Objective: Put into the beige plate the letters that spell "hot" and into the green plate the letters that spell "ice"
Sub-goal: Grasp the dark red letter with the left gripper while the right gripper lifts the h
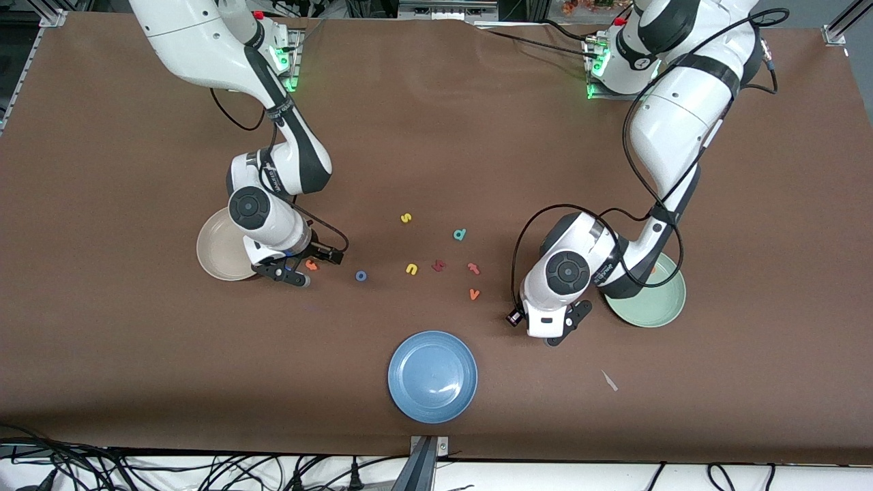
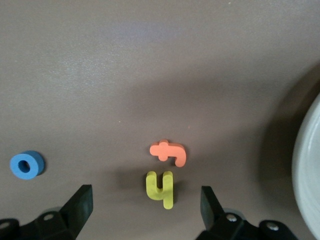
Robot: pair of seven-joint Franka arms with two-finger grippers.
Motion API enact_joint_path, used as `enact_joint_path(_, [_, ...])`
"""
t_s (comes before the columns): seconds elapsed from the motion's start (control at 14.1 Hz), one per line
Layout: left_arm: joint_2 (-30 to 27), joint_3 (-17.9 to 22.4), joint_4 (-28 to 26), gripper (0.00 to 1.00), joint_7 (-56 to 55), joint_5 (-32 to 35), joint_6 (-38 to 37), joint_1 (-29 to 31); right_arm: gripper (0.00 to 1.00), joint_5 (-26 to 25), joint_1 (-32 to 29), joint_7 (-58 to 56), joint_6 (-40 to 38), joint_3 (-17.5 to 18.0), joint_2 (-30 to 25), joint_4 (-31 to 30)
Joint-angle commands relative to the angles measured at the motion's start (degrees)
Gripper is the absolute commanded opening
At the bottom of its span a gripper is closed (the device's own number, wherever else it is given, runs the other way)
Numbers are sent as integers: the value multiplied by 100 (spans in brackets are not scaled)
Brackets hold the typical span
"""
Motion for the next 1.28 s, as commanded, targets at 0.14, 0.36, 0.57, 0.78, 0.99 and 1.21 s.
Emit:
enact_joint_path(0.14, [157, 85, 95, 48, -94, -73, -21, -107, 93, 61, 0, 56, 228, 8, -61, -311])
enact_joint_path(0.36, [167, 85, 104, 0, -103, -46, -21, -98, 92, 61, 0, 56, 528, 8, -87, -531])
enact_joint_path(0.57, [131, 85, 121, 0, -94, -81, -30, -64, 82, 61, 0, 56, 528, 8, -87, -523])
enact_joint_path(0.78, [-26, 85, 174, 0, -24, -3, -213, -2, 64, 61, 0, 56, 528, 16, -87, -505])
enact_joint_path(0.99, [-316, 85, 174, 0, 580, 33, -959, 130, 35, 61, 0, 56, 554, 16, -78, -488])
enact_joint_path(1.21, [-562, 94, 95, 0, 1669, 33, -1758, 376, 20, 69, 0, 74, 677, 34, -52, -496])
